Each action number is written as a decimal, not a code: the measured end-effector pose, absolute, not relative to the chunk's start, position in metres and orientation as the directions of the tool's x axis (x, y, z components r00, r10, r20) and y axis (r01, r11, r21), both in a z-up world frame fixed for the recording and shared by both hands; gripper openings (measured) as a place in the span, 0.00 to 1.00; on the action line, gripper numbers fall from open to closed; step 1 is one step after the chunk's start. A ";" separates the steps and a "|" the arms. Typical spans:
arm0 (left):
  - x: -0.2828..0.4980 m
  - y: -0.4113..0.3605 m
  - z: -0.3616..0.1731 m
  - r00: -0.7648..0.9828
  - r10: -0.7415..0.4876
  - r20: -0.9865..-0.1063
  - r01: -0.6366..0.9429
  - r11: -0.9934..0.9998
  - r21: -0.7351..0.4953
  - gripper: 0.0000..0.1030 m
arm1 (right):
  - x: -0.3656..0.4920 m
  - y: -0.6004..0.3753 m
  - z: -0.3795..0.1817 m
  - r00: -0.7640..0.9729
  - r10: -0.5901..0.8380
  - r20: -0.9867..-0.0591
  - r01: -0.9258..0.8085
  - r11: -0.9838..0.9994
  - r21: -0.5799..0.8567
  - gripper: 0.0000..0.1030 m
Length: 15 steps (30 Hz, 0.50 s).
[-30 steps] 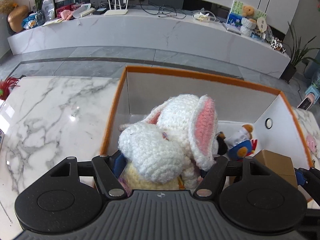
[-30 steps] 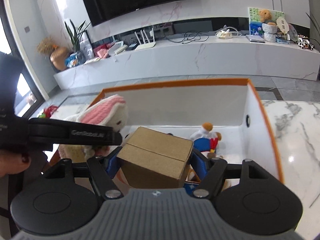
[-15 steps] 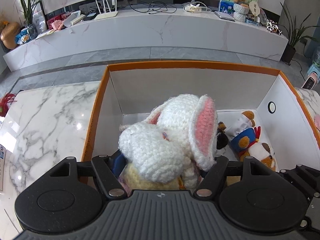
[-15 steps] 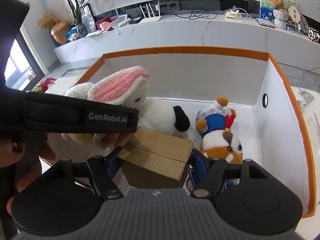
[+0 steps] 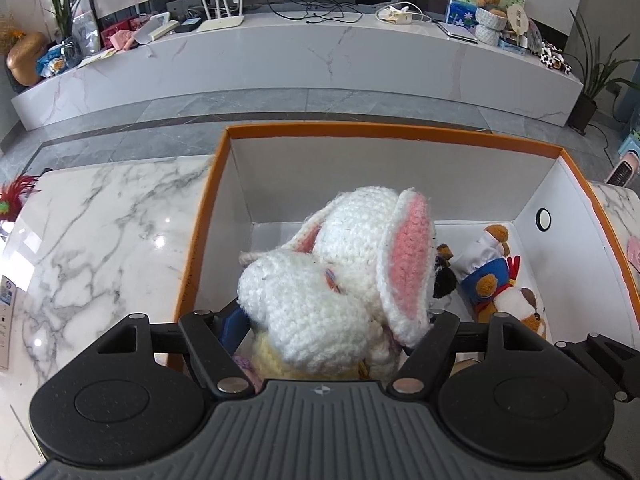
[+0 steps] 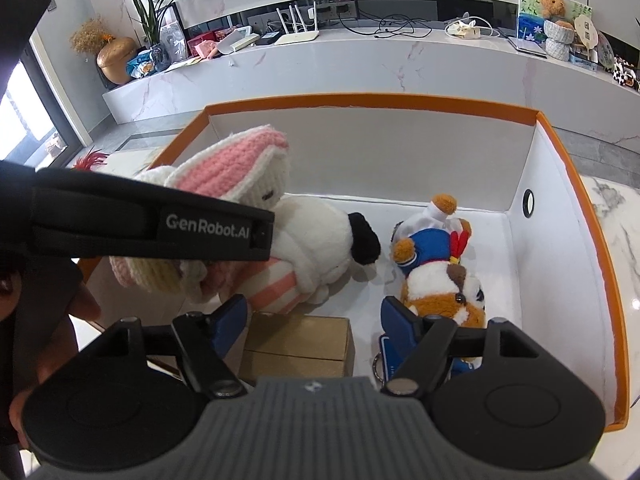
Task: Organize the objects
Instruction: 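Carry the bunny and cardboard box into the orange box and release, then move the left tool to the orange crochet fruit while the right tool approaches the lotion tube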
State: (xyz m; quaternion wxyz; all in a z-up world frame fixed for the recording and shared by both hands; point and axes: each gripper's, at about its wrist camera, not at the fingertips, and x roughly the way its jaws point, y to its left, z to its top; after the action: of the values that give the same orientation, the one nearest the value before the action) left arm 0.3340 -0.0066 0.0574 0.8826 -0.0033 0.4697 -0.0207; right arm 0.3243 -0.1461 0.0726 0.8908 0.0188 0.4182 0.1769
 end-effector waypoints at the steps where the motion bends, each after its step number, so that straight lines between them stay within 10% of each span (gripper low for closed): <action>1: 0.333 -0.007 0.058 0.561 -0.038 -0.827 0.034 0.999 -0.023 0.81 | 0.324 -0.145 0.073 0.590 0.332 -0.736 -0.299 0.937 0.182 0.75; 15: 0.327 0.005 0.081 0.605 -0.062 -0.794 -0.008 0.996 -0.084 0.82 | 0.320 -0.151 0.085 0.622 0.372 -0.689 -0.293 0.927 0.236 0.78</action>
State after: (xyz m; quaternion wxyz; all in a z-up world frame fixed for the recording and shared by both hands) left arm 0.3272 0.0050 0.0807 0.8950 -0.0395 0.4441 -0.0150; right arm 0.3201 -0.1511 0.0855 0.8991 0.0501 0.3937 0.1848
